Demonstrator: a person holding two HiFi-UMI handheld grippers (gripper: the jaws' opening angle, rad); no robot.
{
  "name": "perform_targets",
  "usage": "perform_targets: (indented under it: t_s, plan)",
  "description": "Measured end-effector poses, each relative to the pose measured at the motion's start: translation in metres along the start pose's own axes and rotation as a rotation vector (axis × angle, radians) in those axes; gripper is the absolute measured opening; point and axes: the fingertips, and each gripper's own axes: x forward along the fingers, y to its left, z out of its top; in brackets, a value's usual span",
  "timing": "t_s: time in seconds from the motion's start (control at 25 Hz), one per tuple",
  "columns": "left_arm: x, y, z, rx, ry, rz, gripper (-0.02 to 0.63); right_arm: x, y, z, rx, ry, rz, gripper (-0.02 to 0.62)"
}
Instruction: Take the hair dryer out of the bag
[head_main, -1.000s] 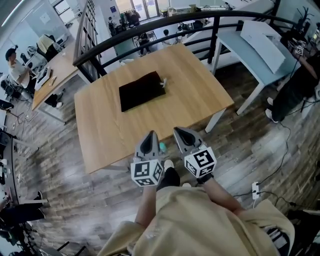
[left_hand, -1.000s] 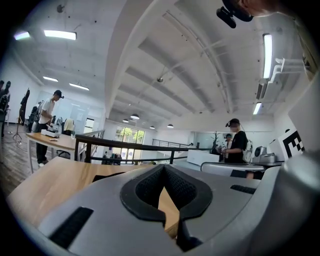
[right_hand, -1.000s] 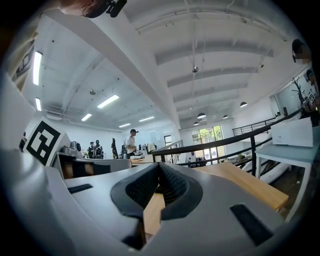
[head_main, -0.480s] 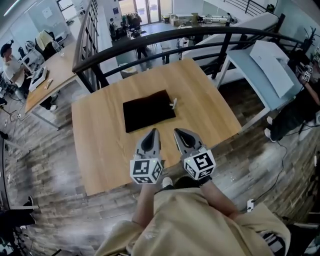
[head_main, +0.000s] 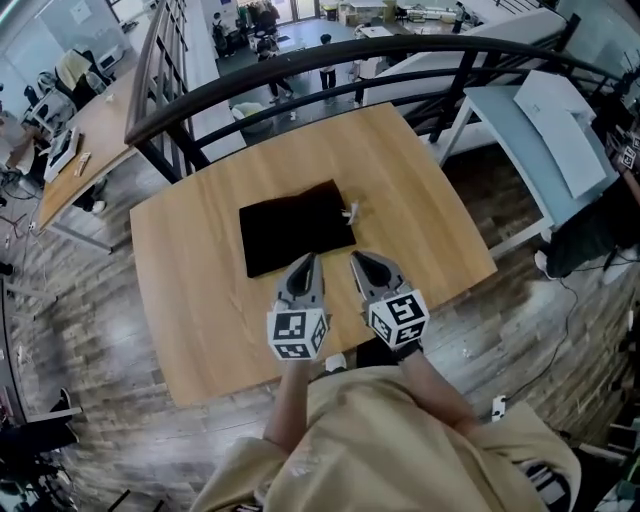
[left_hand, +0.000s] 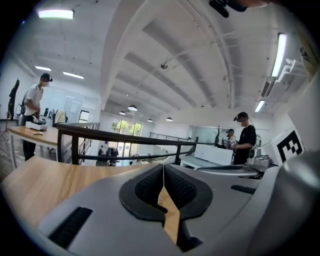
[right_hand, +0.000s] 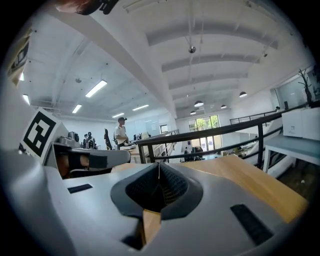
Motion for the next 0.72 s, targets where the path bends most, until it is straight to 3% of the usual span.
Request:
perform_targets:
  t_s: [0.12, 0.28, 0.56, 0.72]
  plan:
    - [0.030, 0.021, -0.010, 0.069, 0.042, 0.030, 0.012, 0.029, -0.028, -0.012, 0.015, 0.038, -0.002, 0.015]
    - [0.068, 0.054, -0.026, 0.065, 0.108, 0.085, 0.012, 0.063, -0.055, -0.020, 0.022, 0.074, 0.013, 0.015]
    - [0.120, 0.089, -0.055, 0.092, 0.214, 0.104, 0.015, 0.105, -0.080, -0.040, 0.021, 0.137, 0.028, 0.015]
    - [0.138, 0.108, -0.080, 0.121, 0.300, 0.112, 0.074, 0.124, -0.085, -0.048, 0.006, 0.169, 0.050, 0.015]
